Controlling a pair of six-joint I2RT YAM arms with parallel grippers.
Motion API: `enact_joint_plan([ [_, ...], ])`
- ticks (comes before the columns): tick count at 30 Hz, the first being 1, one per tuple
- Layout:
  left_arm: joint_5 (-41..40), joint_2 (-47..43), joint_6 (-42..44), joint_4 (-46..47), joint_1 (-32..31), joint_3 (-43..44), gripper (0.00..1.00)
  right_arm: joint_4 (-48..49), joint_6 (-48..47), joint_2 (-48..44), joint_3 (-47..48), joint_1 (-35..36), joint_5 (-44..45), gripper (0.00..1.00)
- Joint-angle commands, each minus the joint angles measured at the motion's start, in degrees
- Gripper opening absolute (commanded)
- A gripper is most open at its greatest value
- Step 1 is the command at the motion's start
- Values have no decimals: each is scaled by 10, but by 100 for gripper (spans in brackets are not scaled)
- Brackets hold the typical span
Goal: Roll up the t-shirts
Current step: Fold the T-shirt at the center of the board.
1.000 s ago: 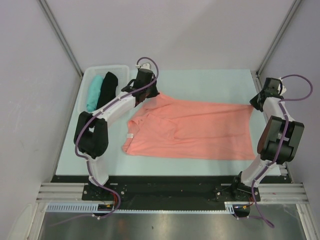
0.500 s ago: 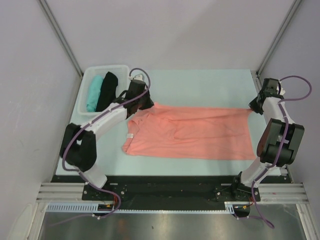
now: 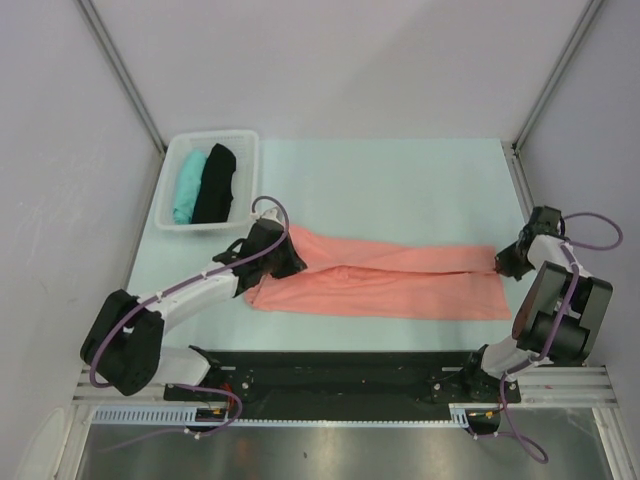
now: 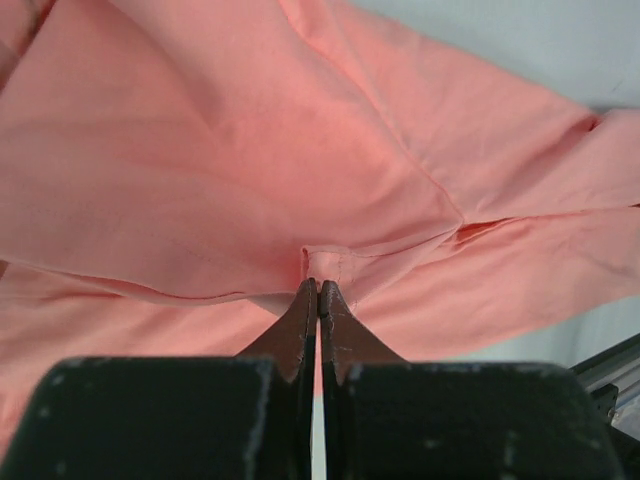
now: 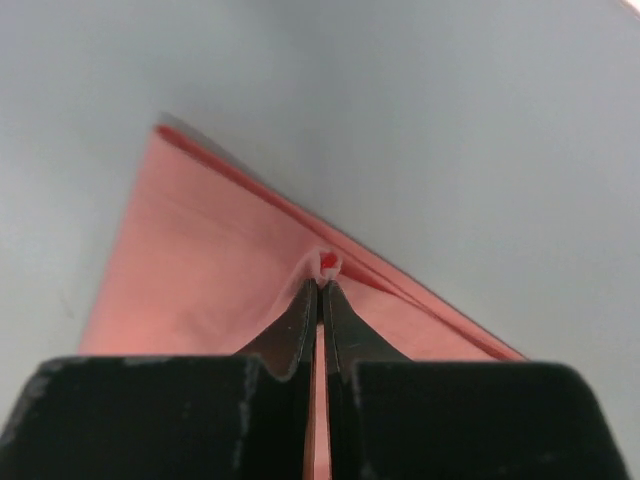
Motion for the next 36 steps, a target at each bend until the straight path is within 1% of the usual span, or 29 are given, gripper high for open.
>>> enact_joint_plan([
  [1, 17, -12, -24, 36, -13, -18, 0, 21, 11, -23, -36, -32, -56, 0],
  [6, 5, -20, -27, 32, -12, -27, 0, 27, 17, -55, -56, -33, -43, 2],
  [11, -8, -38, -29, 15, -12, -28, 0, 26, 18, -84, -55, -42, -56, 3],
  [13, -28, -46, -30, 16, -12, -31, 0, 28, 19, -96, -55, -45, -57, 3],
  [19, -28, -53, -32, 18, -12, -42, 0, 15, 3, -96, -58, -54, -38, 4],
  [20, -28, -52, -32, 20, -12, -44, 0, 18, 0, -94, -64, -56, -38, 6],
  [23, -17, -40, -31, 25, -12, -54, 0, 20, -5, -84, -72, -61, -42, 18],
  [24, 4, -39, -33, 38, -12, -60, 0, 20, -6, -85, -74, -62, -43, 26],
  [25, 11, -40, -34, 46, -12, -71, 1, 22, -7, -88, -75, -63, -46, 30],
  [26, 15, -43, -35, 52, -12, -75, 6, 25, -9, -100, -74, -62, -52, 34],
  [27, 16, -50, -35, 54, -12, -75, 15, 27, -9, -108, -74, -62, -56, 38],
  [28, 19, -54, -33, 53, -12, -72, 31, 33, -8, -117, -72, -58, -57, 39],
  [30, 14, -71, -23, 36, -12, -63, 42, 35, -5, -144, -66, -27, -49, 43],
  [31, 2, -79, -20, 29, -12, -52, 47, 29, -4, -152, -52, -8, -37, 43],
  [32, -5, -86, -18, 20, -12, -46, 48, 27, -2, -158, -45, 13, -8, 43],
  [33, -8, -91, -14, 5, -11, -40, 48, 27, 2, -170, -38, 67, 5, 43],
  [35, -64, -99, -8, -16, -6, -18, 49, 47, 6, -175, -22, 121, 17, 44],
  [36, -75, -95, -7, -35, 0, -9, 47, 64, 6, -176, -18, 153, 9, 45],
])
